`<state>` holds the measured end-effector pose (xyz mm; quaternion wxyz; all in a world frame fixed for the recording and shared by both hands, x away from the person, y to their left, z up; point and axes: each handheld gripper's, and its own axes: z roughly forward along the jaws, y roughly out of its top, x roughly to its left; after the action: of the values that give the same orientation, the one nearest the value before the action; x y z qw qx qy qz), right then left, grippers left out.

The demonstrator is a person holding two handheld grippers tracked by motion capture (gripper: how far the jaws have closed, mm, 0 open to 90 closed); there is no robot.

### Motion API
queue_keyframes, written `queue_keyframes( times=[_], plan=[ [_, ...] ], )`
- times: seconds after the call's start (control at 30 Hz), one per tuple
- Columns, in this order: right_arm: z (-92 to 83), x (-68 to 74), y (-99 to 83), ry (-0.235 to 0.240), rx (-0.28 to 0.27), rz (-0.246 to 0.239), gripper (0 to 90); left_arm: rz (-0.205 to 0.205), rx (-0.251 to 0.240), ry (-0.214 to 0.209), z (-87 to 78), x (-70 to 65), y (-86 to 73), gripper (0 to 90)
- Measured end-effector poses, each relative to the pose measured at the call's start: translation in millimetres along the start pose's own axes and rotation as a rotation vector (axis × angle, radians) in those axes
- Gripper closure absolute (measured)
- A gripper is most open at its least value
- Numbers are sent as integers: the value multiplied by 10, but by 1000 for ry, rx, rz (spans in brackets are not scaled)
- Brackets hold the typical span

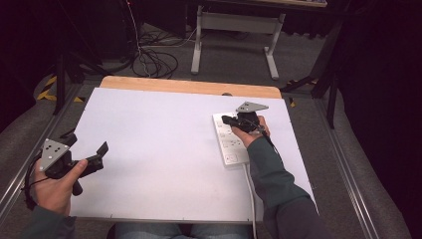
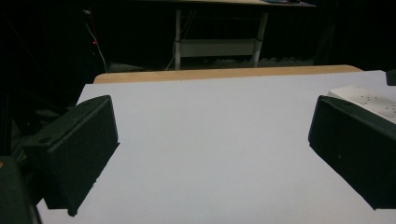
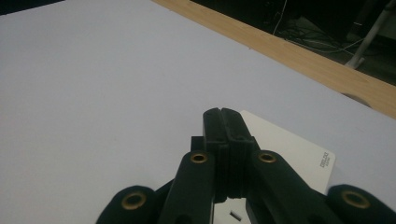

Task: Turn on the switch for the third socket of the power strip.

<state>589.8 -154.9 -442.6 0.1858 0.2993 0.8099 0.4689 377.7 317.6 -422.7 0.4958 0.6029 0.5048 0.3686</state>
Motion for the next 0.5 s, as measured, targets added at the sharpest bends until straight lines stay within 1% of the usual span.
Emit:
queue_keyframes(
  times=[0.23, 0.5],
  plan=[
    [88, 1, 6, 10, 18, -9, 900, 0, 4, -3, 8, -4, -7, 21],
    [136, -3, 4, 6, 36, -10, 900, 3, 0, -4, -2, -10, -4, 21]
  ],
)
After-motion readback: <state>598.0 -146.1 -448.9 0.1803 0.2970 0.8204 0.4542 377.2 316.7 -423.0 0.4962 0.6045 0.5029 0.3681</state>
